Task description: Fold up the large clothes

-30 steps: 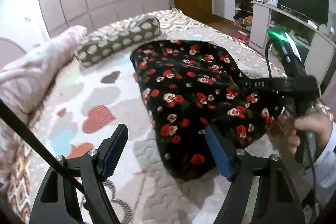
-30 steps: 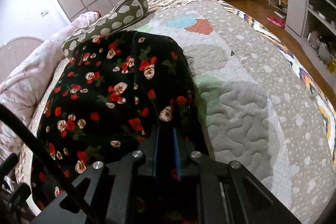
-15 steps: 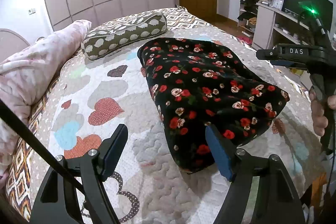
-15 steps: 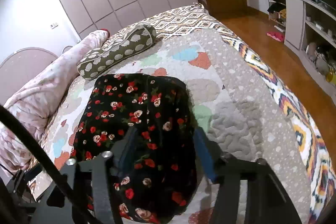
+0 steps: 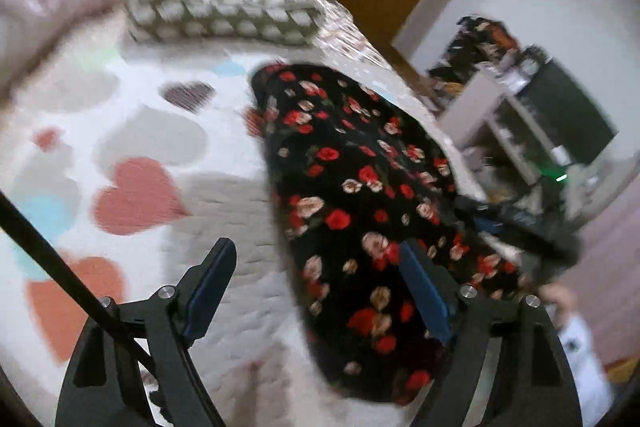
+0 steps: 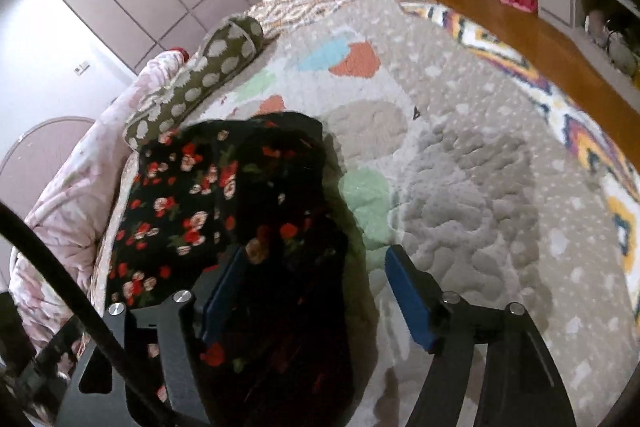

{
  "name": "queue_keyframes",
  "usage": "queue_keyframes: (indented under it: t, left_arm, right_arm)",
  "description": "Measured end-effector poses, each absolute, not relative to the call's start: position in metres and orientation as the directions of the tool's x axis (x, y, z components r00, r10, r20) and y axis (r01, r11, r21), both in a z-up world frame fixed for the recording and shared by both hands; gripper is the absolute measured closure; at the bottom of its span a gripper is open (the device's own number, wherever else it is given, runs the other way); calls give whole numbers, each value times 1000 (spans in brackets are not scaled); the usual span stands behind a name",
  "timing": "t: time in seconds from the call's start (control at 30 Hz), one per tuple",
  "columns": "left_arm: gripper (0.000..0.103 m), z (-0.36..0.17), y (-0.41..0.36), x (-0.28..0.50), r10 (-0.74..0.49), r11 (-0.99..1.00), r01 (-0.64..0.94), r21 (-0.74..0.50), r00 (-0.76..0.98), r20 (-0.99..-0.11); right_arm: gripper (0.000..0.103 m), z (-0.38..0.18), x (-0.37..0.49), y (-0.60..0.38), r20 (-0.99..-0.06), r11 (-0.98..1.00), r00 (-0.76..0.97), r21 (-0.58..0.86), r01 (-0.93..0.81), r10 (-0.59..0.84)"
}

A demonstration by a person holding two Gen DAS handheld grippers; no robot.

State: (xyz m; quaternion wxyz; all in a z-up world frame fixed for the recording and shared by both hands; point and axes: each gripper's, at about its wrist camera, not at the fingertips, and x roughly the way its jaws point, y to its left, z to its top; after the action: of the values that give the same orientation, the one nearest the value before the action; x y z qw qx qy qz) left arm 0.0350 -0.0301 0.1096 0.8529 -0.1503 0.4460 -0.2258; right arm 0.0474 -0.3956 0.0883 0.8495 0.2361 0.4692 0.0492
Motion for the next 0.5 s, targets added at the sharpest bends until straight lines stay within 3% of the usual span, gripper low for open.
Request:
queue_keyframes:
  t: [0.13,0.2,0.37,0.5]
  left_arm:
    - [15,83,-45,63,-699,715,311,-626,343,-628]
    - [4,73,-57,71,-723,691,329,-643,297,-624]
    - [2,36,-78,94,-711,703,271,-658,223,-667]
    - [5,23,-79,99,-760,650,211,-730,195,-620]
  right_arm:
    - [22,73,66,-390,-778,882,517,464,89,357]
    - [19,68,74,-389,-768,873,508,484,62,390]
    - [13,47,90,-393,-716,798,478,601,51,509]
    - [13,41,93,-391,-673,758,500,651,49,545]
